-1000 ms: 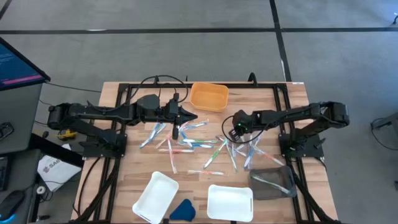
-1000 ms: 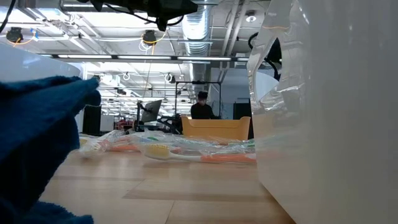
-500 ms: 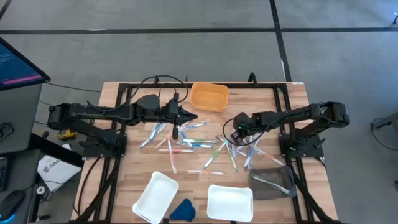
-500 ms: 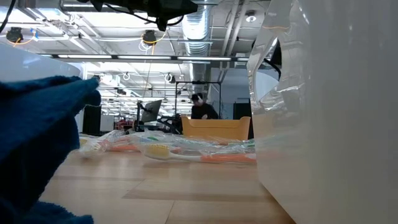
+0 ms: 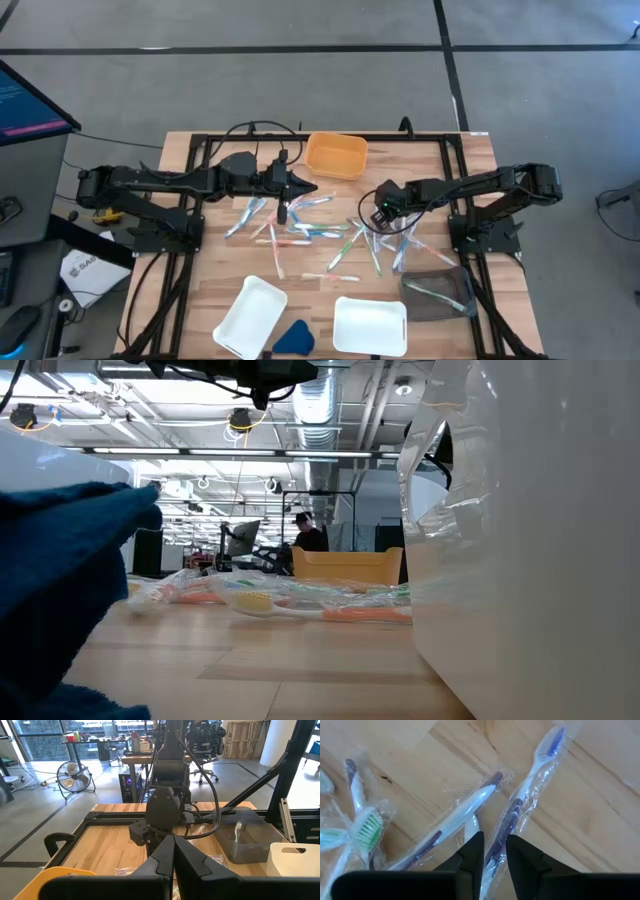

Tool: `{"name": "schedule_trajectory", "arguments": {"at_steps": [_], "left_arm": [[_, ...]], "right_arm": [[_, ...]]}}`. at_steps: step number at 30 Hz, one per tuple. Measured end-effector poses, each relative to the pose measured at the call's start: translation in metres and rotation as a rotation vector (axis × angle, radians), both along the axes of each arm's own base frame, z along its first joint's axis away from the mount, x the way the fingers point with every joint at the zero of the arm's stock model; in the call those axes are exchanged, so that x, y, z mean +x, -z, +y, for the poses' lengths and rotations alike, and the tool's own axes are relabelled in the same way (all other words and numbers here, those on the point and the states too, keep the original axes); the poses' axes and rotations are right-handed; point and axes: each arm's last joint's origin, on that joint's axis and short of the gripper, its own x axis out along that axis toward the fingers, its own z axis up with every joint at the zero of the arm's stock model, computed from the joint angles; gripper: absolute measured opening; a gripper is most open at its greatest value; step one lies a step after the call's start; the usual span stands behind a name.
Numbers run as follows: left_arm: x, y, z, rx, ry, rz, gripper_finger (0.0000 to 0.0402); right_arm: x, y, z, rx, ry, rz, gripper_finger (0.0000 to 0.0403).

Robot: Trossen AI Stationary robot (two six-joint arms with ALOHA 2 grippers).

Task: Pick & Place Toothbrushes
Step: Put the purple toothbrush into the yellow bin

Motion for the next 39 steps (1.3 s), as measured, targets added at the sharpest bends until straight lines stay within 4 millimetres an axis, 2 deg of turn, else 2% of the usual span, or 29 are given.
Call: {"name": "schedule_trajectory", "arguments": {"at_steps": [18, 24, 33, 39], "left_arm": [[0.0, 0.0, 0.0, 0.0, 0.0, 0.0, 0.0003], [0.0, 0.0, 0.0, 0.0, 0.0, 0.0, 0.0003], [0.0, 0.0, 0.0, 0.0, 0.0, 0.0, 0.0003], [0.0, 0.0, 0.0, 0.0, 0.0, 0.0, 0.0003]], "right_arm": [[0.003, -0.001, 0.0, -0.002, 0.008, -0.032, 0.0082], [0.003, 0.001, -0.001, -0.01, 0.004, -0.021, 0.0113], [0.008, 0.028, -0.011, -0.022, 0.027, 0.107, 0.0173], [0.008, 0.031, -0.015, -0.021, 0.04, 0.108, 0.0183]]}}
